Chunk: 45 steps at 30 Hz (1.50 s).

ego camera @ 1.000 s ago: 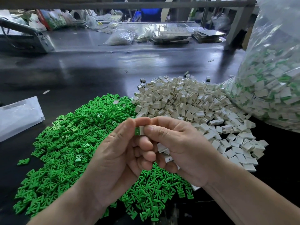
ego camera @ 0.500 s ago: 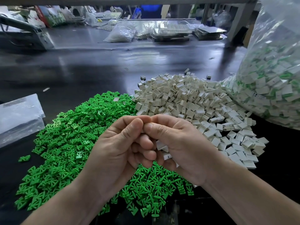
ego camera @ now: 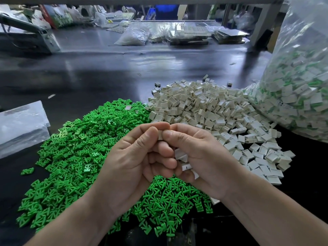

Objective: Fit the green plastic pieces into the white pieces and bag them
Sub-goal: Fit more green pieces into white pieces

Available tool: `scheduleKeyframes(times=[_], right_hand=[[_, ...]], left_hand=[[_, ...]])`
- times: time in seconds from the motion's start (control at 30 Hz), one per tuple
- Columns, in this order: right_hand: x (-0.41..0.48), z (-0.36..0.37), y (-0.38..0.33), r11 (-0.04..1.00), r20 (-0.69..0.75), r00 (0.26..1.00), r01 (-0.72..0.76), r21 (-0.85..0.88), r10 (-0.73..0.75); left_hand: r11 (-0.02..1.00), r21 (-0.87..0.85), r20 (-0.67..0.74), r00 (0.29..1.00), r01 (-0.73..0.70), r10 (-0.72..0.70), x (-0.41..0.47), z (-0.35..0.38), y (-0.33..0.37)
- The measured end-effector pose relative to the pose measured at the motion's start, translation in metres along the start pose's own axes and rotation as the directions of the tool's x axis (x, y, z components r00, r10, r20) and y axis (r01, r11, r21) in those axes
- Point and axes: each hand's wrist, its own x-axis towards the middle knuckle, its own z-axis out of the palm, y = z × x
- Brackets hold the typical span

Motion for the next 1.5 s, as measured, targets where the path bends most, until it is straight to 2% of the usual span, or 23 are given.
scheduleKeyframes(times=[0.13, 0.23, 0.27, 0.37, 0.43, 0.47, 0.63, 0.73, 0.8, 0.83, 0.87, 0.93, 1.03, 1.1, 1.2, 1.37, 1.5], right_hand=[[0.0, -0.002, 0.001, 1.0, -0.011, 1.0, 0.011, -0.014, -0.011], [0.002, -0.003, 0.001, 1.0, -0.017, 1.0, 0.013, -0.027, -0.014], [0.002, -0.003, 0.001, 1.0, -0.02, 1.0, 0.006, -0.016, -0.006], [0.004, -0.005, 0.002, 0.999, -0.025, 0.999, -0.033, 0.041, 0.034], [0.005, -0.004, 0.002, 0.994, -0.025, 0.997, -0.066, 0.092, 0.069], [0.005, -0.005, 0.002, 0.99, -0.027, 0.996, -0.081, 0.117, 0.084], [0.005, -0.006, 0.004, 0.986, -0.008, 0.994, -0.104, 0.13, 0.106], [0.006, -0.009, 0.003, 0.97, 0.074, 0.995, -0.076, 0.232, 0.06], [0.007, -0.015, -0.004, 0.924, 0.129, 0.991, -0.021, 0.383, -0.03], [0.008, -0.018, -0.008, 0.888, 0.134, 0.988, 0.007, 0.459, -0.077], [0.008, -0.021, -0.012, 0.854, 0.128, 0.985, 0.029, 0.52, -0.112], [0.008, -0.026, -0.018, 0.815, 0.09, 0.988, 0.052, 0.577, -0.127], [0.008, -0.028, -0.02, 0.823, 0.009, 0.996, 0.067, 0.563, -0.087], [0.008, -0.028, -0.018, 0.846, -0.02, 0.998, 0.06, 0.53, -0.058], [0.008, -0.028, -0.017, 0.86, -0.02, 1.0, 0.022, 0.509, -0.014], [0.009, -0.027, -0.014, 0.858, -0.005, 0.998, -0.046, 0.512, 0.057], [0.009, -0.026, -0.012, 0.918, -0.085, 0.988, -0.086, 0.387, 0.128]], left_hand=[[0.996, 0.089, 0.023, 1.0, -0.02, 0.018, 0.001, -0.009, 0.007], [0.923, 0.364, 0.018, 0.991, -0.128, 0.13, -0.003, -0.014, 0.008], [0.853, 0.49, 0.019, 0.981, -0.179, 0.195, -0.004, -0.015, 0.008], [0.531, 0.8, 0.062, 0.918, -0.28, 0.391, -0.008, -0.013, 0.005], [0.377, 0.882, 0.082, 0.879, -0.283, 0.469, -0.009, -0.009, 0.004], [0.333, 0.899, 0.092, 0.866, -0.285, 0.492, -0.009, -0.008, 0.004], [0.211, 0.944, 0.117, 0.854, -0.255, 0.508, -0.01, -0.007, 0.004], [0.27, 0.929, 0.084, 0.855, -0.253, 0.512, -0.009, -0.009, 0.006], [0.315, 0.926, 0.03, 0.87, -0.21, 0.492, -0.005, -0.014, 0.009], [0.297, 0.937, 0.022, 0.879, -0.184, 0.476, -0.003, -0.018, 0.01], [0.245, 0.955, 0.04, 0.89, -0.167, 0.453, -0.001, -0.022, 0.01], [0.064, 0.985, 0.127, 0.926, -0.159, 0.357, 0.001, -0.027, 0.007], [-0.243, 0.946, 0.258, 0.952, -0.214, 0.166, 0.005, -0.024, -0.003], [-0.378, 0.885, 0.322, 0.943, -0.271, 0.078, 0.009, -0.022, -0.008], [-0.419, 0.841, 0.412, 0.907, -0.342, 0.086, 0.012, -0.023, -0.009], [-0.372, 0.853, 0.426, 0.9, -0.365, 0.093, 0.013, -0.023, -0.007], [-0.323, 0.906, 0.347, 0.916, -0.273, 0.2, 0.013, -0.022, -0.009]])
